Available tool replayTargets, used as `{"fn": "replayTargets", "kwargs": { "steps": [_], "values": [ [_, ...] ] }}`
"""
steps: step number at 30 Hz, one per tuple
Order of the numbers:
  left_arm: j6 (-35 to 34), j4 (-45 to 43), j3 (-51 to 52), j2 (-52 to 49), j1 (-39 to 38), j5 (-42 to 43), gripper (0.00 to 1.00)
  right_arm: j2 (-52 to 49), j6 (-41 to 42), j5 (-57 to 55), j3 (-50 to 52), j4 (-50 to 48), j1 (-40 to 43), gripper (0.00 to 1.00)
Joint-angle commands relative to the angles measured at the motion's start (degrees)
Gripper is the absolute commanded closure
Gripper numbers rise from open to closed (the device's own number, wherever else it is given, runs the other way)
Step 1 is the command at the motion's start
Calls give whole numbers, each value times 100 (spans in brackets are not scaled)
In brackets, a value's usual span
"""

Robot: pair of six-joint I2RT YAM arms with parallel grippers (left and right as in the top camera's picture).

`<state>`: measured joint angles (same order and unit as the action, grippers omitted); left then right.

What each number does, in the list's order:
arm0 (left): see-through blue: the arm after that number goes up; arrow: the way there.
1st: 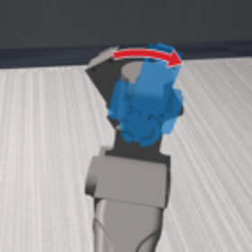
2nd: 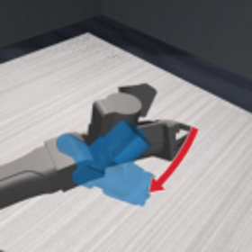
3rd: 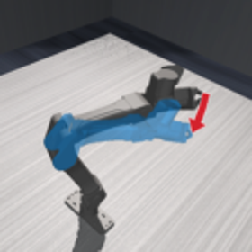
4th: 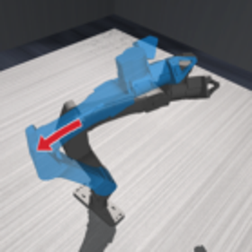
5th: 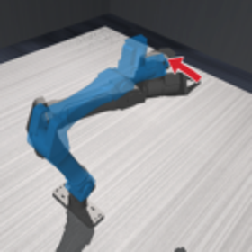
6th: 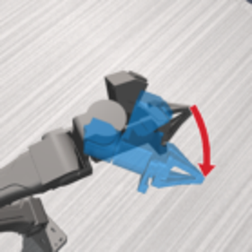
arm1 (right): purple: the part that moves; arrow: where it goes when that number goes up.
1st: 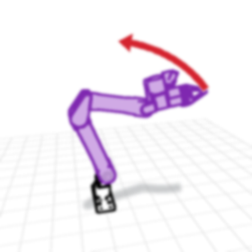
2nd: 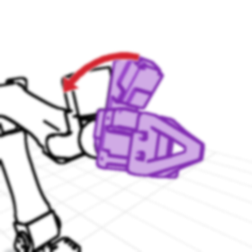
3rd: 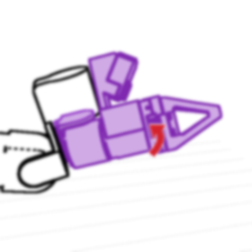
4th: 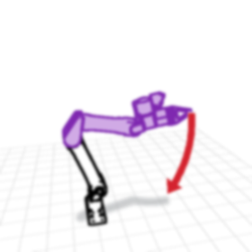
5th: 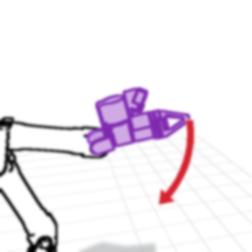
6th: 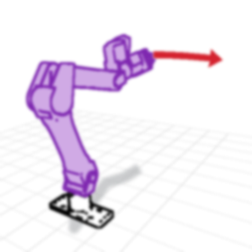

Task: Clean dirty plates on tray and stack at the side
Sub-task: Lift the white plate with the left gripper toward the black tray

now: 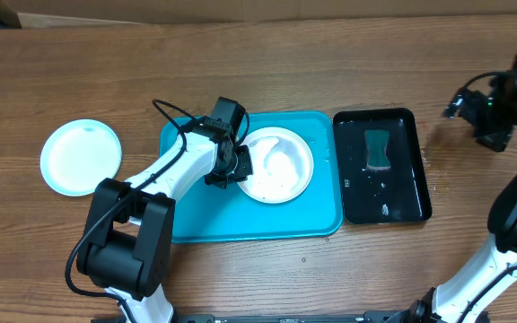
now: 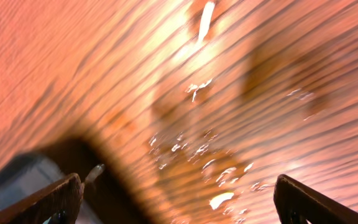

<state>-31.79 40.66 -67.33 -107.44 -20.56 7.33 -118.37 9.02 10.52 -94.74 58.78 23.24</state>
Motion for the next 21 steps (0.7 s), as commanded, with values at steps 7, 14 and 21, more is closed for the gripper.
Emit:
{"fn": "replayTargets", "kwargs": {
  "steps": [7, 14, 21],
  "values": [
    [-162, -87, -28, -103, -87, -391, 96, 35, 0, 52, -166, -321, 149, 0],
    [17, 363, -673, -98, 46, -264, 96, 35, 0, 50, -166, -323, 149, 0],
    [470, 1102, -1698, -98, 76, -286, 96, 35, 0, 50, -166, -323, 149, 0]
  ]
}}
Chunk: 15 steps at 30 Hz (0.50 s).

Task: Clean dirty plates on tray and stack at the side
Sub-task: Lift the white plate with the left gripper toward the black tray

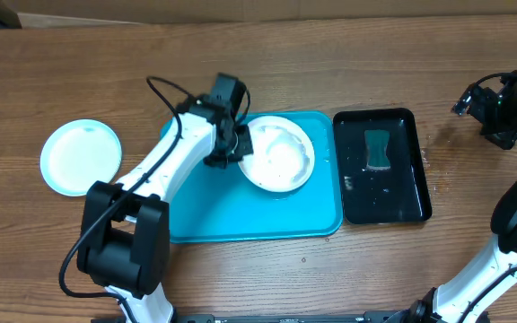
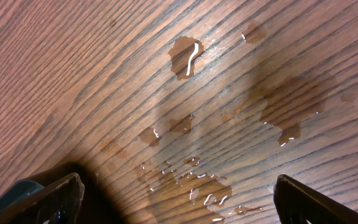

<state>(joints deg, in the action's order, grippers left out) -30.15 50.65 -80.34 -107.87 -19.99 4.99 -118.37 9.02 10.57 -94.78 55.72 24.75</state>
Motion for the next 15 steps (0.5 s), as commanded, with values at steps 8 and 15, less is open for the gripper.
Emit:
{"fn": "replayTargets", "kwargs": {
  "steps": [8, 15],
  "values": [
    [317, 629, -1423, -55, -173, -48, 96, 35, 0, 46, -162, -17, -2, 0],
    [315, 173, -1668, -55, -844, -127, 96, 35, 0, 46, -162, -15, -2, 0]
  ]
}}
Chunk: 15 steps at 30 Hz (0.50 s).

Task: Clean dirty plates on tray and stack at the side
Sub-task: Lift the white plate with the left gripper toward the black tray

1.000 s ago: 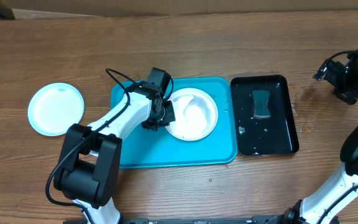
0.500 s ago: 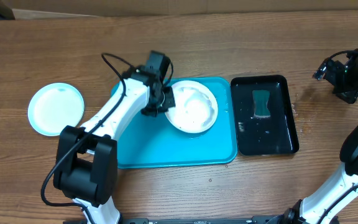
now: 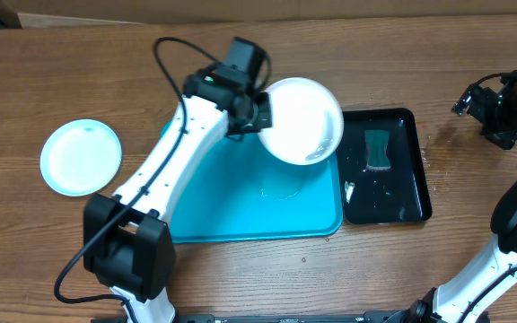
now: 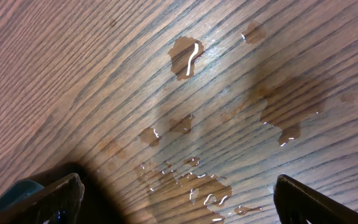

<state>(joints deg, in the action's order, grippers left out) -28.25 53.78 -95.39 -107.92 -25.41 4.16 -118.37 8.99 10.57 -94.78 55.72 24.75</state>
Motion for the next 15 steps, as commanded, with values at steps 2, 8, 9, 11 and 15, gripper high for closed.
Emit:
{"fn": "replayTargets", "kwargs": {
  "steps": [2, 8, 9, 11, 15],
  "values": [
    [98, -319, -162, -50, -533, -190, 96, 35, 2, 46, -162, -17, -2, 0],
    [101, -680, -162, -50, -1344, -1213, 96, 35, 2, 46, -162, -17, -2, 0],
    [107, -719, -162, -50, -1508, -1523, 96, 35, 2, 46, -162, -15, -2, 0],
    [146, -758, -164, -50, -1751, -2015, 96, 35, 2, 46, -162, -17, -2, 0],
    [466, -868, -175, -50, -2297, -3161, 96, 35, 2, 46, -162, -17, -2, 0]
  ]
}}
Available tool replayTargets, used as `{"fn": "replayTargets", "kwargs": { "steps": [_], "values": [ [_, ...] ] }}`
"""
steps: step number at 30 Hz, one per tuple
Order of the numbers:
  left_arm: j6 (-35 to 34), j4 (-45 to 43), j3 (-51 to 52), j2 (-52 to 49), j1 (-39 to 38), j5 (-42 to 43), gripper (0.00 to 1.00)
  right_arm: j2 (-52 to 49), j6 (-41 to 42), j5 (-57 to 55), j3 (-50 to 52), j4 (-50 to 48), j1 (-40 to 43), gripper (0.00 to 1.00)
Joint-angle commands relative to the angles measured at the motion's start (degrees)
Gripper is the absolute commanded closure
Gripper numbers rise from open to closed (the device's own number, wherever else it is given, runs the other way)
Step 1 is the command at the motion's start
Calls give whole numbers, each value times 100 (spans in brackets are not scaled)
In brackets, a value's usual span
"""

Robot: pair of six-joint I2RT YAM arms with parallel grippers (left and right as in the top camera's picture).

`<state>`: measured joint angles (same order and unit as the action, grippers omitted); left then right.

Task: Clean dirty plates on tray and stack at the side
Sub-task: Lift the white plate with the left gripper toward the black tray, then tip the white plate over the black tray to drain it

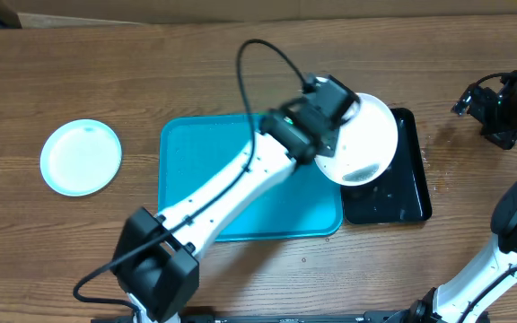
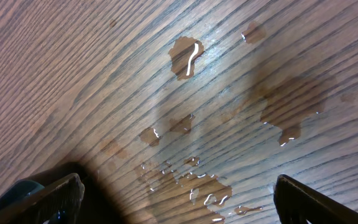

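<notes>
A white plate (image 1: 363, 139) hangs tilted above the left half of the black wash tray (image 1: 416, 184), with my left gripper (image 1: 335, 130) shut on its left rim. The teal tray (image 1: 232, 179) in the middle holds no plate. At the far left a clean white plate (image 1: 81, 157) lies flat on the table. My right gripper (image 1: 489, 109) hovers over bare wood to the right of the black tray. In the right wrist view it (image 2: 179, 190) is open, with nothing between its fingers (image 2: 303, 199).
Water puddles (image 2: 194, 186) lie on the wood under my right gripper. The left arm (image 1: 232, 188) stretches diagonally across the teal tray. A cardboard edge (image 1: 133, 9) runs along the back of the table.
My left gripper has carried the plate to the right, from above the teal tray's top right corner to above the black tray. The right arm has not moved.
My left gripper was at the left rim of a plate lying on the teal tray. Then it held that plate lifted at the tray's top right corner, leaving a wet patch. Now the plate hangs over the black tray and hides the green sponge. The right gripper stayed open.
</notes>
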<state>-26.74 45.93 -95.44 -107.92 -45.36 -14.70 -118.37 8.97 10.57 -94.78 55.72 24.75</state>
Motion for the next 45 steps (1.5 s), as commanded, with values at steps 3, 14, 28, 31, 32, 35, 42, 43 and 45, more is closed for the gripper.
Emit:
{"fn": "replayTargets", "kwargs": {
  "steps": [3, 14, 28, 31, 32, 35, 42, 43, 45],
  "values": [
    [605, -236, -186, -50, -704, -2155, 96, 35, 4, 46, -162, -17, -2, 0],
    [3375, -2149, -186, -50, -2140, -5012, 96, 35, 4, 46, -162, -17, -2, 0],
    [6301, -4413, -186, -50, -2824, -5639, 96, 35, 4, 46, -162, -17, -2, 0],
    [6295, -4426, -186, -50, -2815, -5624, 96, 35, 4, 46, -162, -17, -2, 0],
    [6297, -4428, -186, -50, -2811, -5626, 96, 35, 4, 46, -162, -17, -2, 0],
    [6297, -4435, -186, -50, -2806, -5624, 96, 35, 4, 46, -162, -17, -2, 0],
    [6179, -4430, -186, -50, -2787, -5622, 96, 35, 4, 46, -162, -17, -2, 0],
    [6118, -4428, -186, -50, -2771, -5624, 96, 35, 4, 48, -162, -17, -2, 0],
    [6015, -4415, -181, -52, -2741, -5622, 96, 35, 4, 46, -162, -15, -2, 0]
  ]
}}
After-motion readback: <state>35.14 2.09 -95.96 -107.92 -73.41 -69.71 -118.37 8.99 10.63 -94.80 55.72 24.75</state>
